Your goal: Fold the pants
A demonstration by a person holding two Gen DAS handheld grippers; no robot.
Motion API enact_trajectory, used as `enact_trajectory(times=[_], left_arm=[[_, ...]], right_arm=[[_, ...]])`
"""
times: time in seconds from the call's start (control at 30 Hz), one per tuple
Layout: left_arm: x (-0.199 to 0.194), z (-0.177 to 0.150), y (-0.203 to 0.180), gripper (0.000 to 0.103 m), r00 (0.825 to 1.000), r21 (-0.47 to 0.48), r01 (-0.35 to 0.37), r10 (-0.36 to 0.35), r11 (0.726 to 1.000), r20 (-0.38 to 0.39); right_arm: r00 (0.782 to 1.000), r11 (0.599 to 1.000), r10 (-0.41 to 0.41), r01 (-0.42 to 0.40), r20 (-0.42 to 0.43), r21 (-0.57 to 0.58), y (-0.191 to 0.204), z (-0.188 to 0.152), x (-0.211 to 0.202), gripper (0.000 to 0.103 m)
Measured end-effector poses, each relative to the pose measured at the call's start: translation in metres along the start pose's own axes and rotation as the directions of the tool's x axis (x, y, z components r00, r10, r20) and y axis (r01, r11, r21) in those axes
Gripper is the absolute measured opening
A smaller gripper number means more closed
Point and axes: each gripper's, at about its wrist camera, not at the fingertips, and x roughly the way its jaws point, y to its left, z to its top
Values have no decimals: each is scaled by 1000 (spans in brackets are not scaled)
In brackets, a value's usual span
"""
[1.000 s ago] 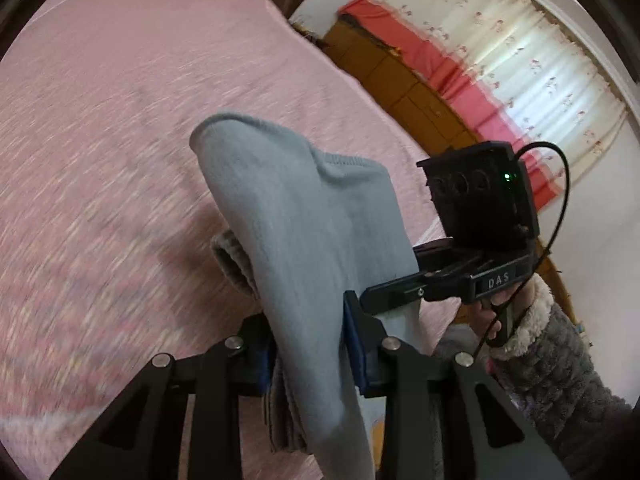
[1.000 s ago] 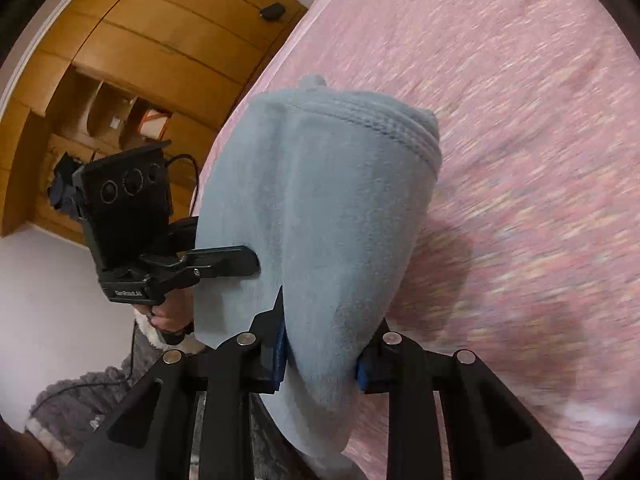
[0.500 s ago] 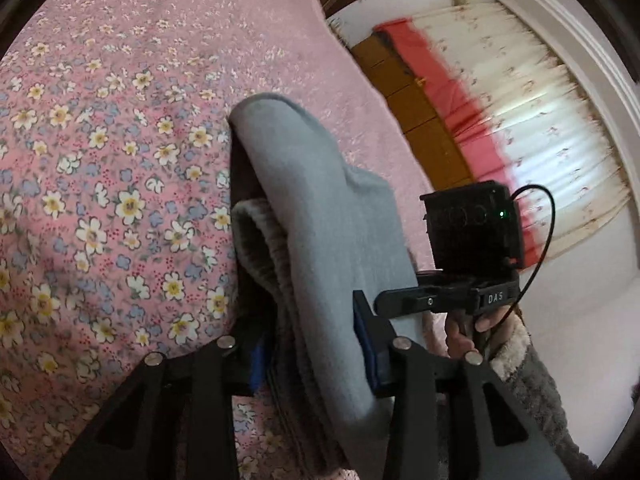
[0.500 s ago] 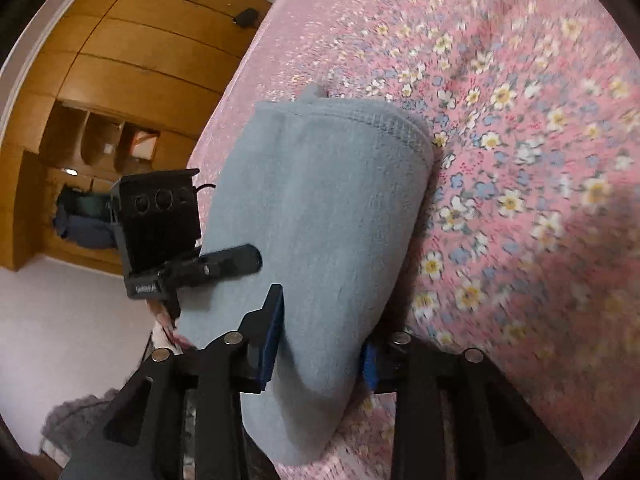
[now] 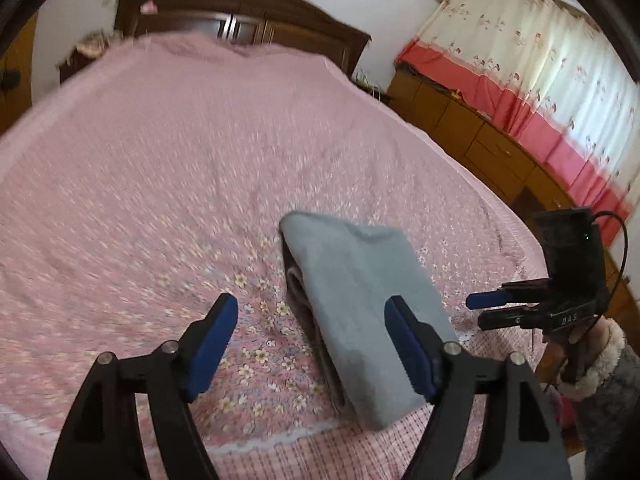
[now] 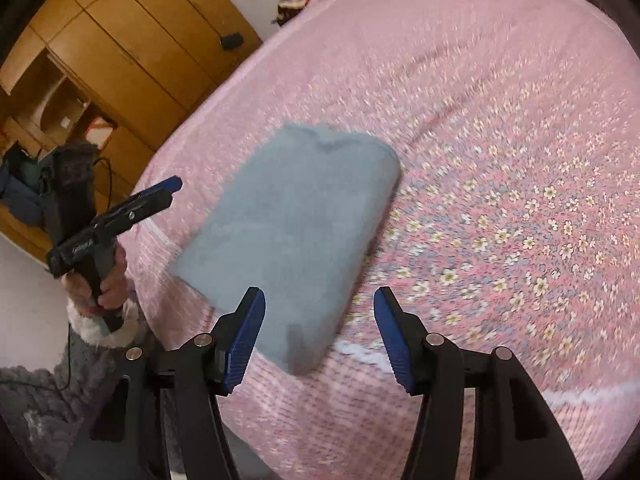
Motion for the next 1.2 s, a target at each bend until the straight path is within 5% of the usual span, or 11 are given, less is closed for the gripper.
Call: enact_trajectory(times=[0.17, 0.3, 0.47, 0.53, 0.7, 0.93, 1.07, 1.13, 1.2], left_arm=[[-15, -13, -43, 81, 999, 81, 42, -44, 996, 23], [18, -19, -75, 80, 999, 120, 41, -38, 992, -30], [73, -44, -76, 78, 989, 94, 13, 1, 995, -146], [96, -57, -66, 79, 972, 75, -17, 34, 997, -232], [89, -62, -62, 81, 979, 62, 8, 4, 998, -203], [36, -43, -76, 80, 993, 89, -91, 97, 992, -66], [7, -33, -87, 80, 999, 90, -33, 31, 995, 19], [5, -31, -94, 69, 999, 94, 5, -9, 996, 40], [12, -31, -97, 41, 999, 80, 38, -40, 996, 22]], right_arm=[[998, 998, 60, -59, 28, -31, 29, -5, 0, 57], [991, 990, 134, -135, -28, -49, 48, -1, 21, 27], [986, 990, 138, -140, -88, -9, 32, -13, 60, 18], [983, 992, 127, -123, -134, 35, 16, -20, 82, 0], [978, 980, 189, -184, -85, 71, 4, -27, 74, 2], [983, 981, 185, -184, 2, 61, 6, -35, 38, 16], [975, 969, 211, -218, 66, 113, -12, -52, 14, 16], [968, 960, 233, -244, 93, 138, -21, -54, 8, 16], [964, 953, 244, -259, 109, 157, -27, -59, 5, 16]])
